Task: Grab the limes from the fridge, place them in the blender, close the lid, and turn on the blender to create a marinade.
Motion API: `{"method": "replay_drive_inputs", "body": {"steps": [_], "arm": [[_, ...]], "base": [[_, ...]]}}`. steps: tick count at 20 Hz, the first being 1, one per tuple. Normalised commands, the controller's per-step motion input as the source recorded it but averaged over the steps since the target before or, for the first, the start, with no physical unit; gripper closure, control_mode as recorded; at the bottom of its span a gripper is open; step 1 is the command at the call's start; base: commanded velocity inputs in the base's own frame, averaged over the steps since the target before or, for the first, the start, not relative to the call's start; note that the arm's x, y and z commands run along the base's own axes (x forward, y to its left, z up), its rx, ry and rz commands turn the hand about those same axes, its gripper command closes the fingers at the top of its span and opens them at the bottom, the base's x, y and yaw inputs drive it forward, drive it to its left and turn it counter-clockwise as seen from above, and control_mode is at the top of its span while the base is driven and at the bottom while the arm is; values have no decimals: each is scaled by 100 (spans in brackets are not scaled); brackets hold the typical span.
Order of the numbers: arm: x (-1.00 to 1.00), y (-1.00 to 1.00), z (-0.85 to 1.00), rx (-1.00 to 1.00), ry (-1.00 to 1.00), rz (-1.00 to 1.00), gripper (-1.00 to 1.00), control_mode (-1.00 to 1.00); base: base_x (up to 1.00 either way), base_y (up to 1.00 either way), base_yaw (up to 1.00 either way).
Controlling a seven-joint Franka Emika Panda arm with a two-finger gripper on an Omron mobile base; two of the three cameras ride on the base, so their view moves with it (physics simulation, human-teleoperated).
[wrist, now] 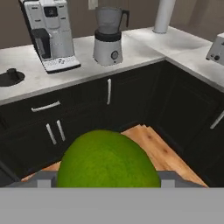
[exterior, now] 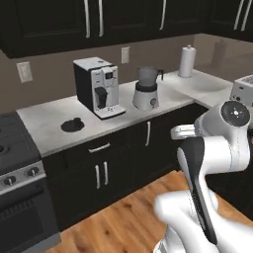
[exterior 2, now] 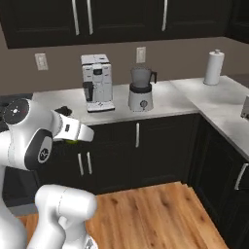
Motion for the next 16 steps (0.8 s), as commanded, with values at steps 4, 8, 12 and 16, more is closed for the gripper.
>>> {"method": "replay_drive_inputs", "body": {"steps": [4,8,12,16], "arm": [[0,0,0,0,0,0,100,100],[0,0,0,0,0,0,100,100],[0,0,0,0,0,0,100,100],[0,0,0,0,0,0,100,100]], "base": [[98,-66,18],[90,-58,19],[75,-39,20],[50,-18,21]]}}
